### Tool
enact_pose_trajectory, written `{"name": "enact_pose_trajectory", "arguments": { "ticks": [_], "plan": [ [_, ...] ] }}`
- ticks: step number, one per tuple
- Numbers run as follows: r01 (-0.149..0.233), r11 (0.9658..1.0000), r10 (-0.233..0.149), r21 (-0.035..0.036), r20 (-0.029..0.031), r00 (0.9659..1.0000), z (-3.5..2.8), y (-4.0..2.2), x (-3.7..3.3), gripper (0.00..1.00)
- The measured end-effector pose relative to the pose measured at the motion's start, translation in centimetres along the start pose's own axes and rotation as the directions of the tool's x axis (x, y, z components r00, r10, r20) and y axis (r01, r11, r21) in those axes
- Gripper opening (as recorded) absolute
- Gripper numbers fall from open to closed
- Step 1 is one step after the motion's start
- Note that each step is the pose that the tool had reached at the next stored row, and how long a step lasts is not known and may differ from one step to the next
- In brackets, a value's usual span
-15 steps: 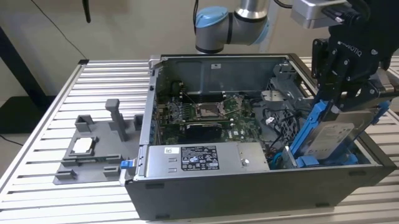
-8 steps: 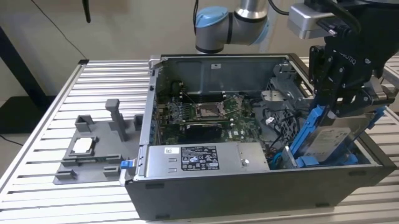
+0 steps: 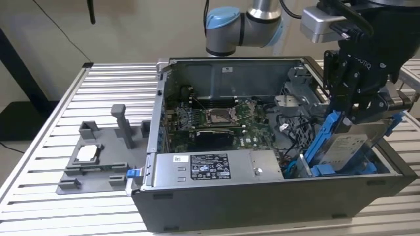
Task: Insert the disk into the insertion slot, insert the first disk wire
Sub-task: 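Insert the disk into the insertion slot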
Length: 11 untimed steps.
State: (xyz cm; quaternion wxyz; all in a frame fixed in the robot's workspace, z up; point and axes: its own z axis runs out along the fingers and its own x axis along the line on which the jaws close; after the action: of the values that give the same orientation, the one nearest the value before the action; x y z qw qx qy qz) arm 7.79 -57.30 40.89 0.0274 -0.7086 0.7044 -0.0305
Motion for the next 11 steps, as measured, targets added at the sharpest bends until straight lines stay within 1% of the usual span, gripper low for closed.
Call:
{"name": "enact_pose_trajectory", "arguments": {
  "ticks": [1,2,3,4,5,6,7,9,10,11],
  "plan": [
    [0.000,1.0000,0.000,-0.0010,-0.0004,1.0000,-0.03,0.00,0.00,0.32],
    [0.000,1.0000,0.000,-0.0034,0.0005,1.0000,-0.18,-0.01,0.00,0.32],
    [0.000,1.0000,0.000,-0.0059,0.0023,1.0000,-0.38,-0.02,0.05,0.32],
    [-0.001,1.0000,0.001,-0.0071,0.0061,1.0000,-0.56,-0.01,0.14,0.32],
    [-0.001,1.0000,0.001,-0.0076,0.0078,1.0000,-0.83,-0.02,0.19,0.32],
    [-0.001,1.0000,0.001,-0.0074,0.0082,1.0000,-1.17,-0.06,0.26,0.32],
    [-0.001,1.0000,0.001,-0.0074,0.0064,1.0000,-1.70,-0.12,0.29,0.32],
    [-0.001,1.0000,0.001,-0.0074,0.0060,1.0000,-2.58,-0.19,0.33,0.32],
    [0.000,1.0000,0.001,-0.0071,0.0059,1.0000,-2.63,-0.17,0.32,0.32],
    [0.000,1.0000,0.000,-0.0002,0.0055,1.0000,-2.60,0.02,0.31,0.32]
  ]
}}
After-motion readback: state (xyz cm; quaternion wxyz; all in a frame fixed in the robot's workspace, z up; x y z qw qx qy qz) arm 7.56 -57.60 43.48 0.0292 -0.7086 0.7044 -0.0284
